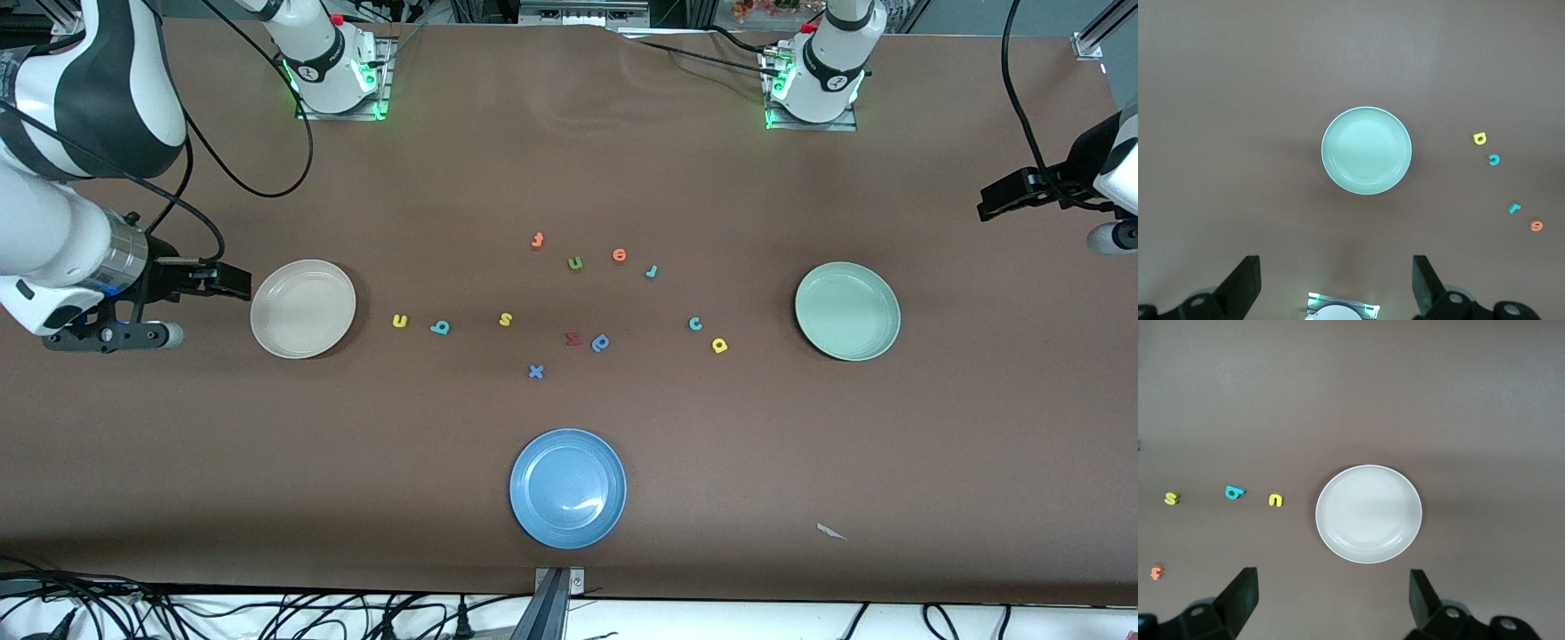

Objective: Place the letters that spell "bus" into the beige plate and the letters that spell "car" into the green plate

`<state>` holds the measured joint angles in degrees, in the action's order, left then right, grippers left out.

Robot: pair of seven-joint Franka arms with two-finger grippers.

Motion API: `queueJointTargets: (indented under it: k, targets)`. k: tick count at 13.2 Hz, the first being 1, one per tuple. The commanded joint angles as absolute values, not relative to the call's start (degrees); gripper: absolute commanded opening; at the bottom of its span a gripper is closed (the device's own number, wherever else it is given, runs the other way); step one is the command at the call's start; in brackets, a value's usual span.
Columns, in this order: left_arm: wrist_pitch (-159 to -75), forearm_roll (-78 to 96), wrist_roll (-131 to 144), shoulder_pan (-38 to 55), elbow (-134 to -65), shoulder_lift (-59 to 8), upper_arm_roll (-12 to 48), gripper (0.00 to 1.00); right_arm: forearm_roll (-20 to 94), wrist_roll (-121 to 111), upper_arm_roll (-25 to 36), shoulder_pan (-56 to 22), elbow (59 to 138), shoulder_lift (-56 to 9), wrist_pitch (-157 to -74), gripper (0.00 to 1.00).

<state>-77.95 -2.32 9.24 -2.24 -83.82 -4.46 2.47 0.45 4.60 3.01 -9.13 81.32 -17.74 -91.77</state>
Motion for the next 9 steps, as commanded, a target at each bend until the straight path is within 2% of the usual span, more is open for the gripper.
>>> queueJointTargets:
  k: [1, 4, 6, 9]
  targets:
    - [-74.8, -0.2, 9.1, -1.8, -83.9, -3.6, 2.8, 1.00, 1.4, 8.5, 1.5, -9.1, 83.3, -16.1, -91.9, 1.00]
    - [-74.7, 1.9, 8.3, -1.8, -84.0, -3.6, 2.5, 1.00, 1.3, 16.8, -1.9, -10.3, 83.5, -16.7, -92.7, 1.00]
    - [-74.2, 2.1, 8.3, -2.0, -85.6, -3.9, 2.5, 1.00, 1.2, 21.6, -2.0, -13.2, 83.8, -18.1, -93.9, 1.00]
    - [-75.4, 1.6, 8.3, -0.3, -89.6, -4.6, 2.5, 1.00, 1.2, 26.5, -2.0, -15.7, 89.4, -19.9, -101.8, 1.00]
